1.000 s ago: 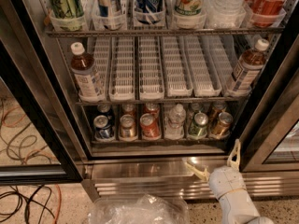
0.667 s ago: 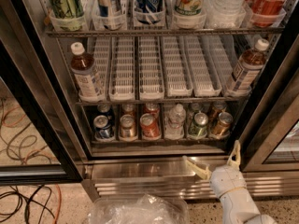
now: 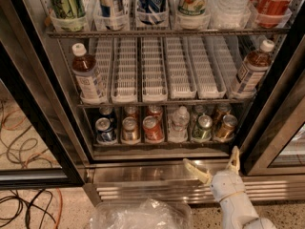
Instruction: Pick green can from bottom shelf of fridge
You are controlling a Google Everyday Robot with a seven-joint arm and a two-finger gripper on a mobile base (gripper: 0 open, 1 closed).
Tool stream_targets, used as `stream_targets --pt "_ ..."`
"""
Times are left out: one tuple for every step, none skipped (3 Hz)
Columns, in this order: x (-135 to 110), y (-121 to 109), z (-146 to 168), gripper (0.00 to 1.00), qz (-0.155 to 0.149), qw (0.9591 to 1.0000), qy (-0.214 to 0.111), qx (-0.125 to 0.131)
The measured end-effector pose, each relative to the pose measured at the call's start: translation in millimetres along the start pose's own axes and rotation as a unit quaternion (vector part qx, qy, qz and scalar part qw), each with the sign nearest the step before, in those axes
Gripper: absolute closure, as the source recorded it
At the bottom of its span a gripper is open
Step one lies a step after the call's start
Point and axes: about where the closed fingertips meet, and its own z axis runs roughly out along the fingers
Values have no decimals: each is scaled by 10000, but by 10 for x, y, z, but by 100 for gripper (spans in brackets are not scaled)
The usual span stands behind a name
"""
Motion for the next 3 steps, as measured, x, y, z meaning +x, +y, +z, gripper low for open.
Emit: stream_targets --pt "90 -28 115 0 84 9997 -124 172" --pt "305 44 294 0 47 9998 -187 83" --pt "308 46 295 0 47 9998 -187 80"
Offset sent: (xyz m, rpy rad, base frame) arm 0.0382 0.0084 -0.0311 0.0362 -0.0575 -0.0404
